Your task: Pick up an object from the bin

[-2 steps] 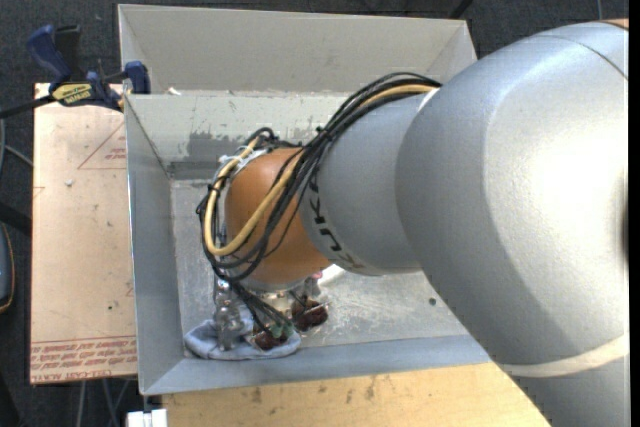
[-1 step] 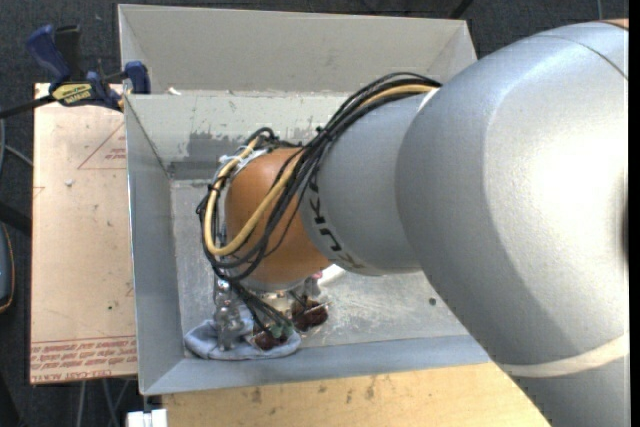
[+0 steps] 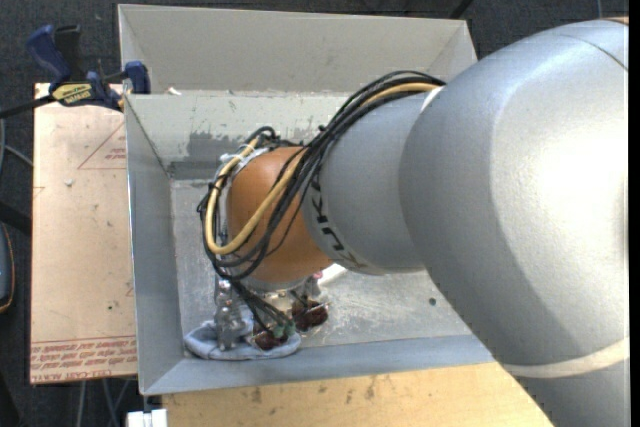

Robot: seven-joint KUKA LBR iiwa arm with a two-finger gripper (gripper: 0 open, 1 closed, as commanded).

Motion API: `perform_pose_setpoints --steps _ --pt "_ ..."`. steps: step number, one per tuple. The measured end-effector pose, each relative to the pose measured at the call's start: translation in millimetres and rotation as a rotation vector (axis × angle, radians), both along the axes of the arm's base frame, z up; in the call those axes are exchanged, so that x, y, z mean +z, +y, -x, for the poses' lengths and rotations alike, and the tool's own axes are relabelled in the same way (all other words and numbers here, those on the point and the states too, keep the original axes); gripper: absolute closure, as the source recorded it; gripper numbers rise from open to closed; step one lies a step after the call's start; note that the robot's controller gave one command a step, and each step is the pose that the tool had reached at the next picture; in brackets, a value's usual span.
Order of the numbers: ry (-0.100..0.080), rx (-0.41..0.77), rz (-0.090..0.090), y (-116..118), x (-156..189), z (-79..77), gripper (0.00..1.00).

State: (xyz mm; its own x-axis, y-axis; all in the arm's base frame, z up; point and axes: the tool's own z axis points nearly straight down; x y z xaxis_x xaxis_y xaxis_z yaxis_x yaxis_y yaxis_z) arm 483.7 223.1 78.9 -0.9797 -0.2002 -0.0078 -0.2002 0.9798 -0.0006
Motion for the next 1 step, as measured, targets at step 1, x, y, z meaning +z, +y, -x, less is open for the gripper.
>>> perform_pose_setpoints --steps 1 --pt "0.011 0.000 0.003 -0.3 19.4 2.9 1.00"
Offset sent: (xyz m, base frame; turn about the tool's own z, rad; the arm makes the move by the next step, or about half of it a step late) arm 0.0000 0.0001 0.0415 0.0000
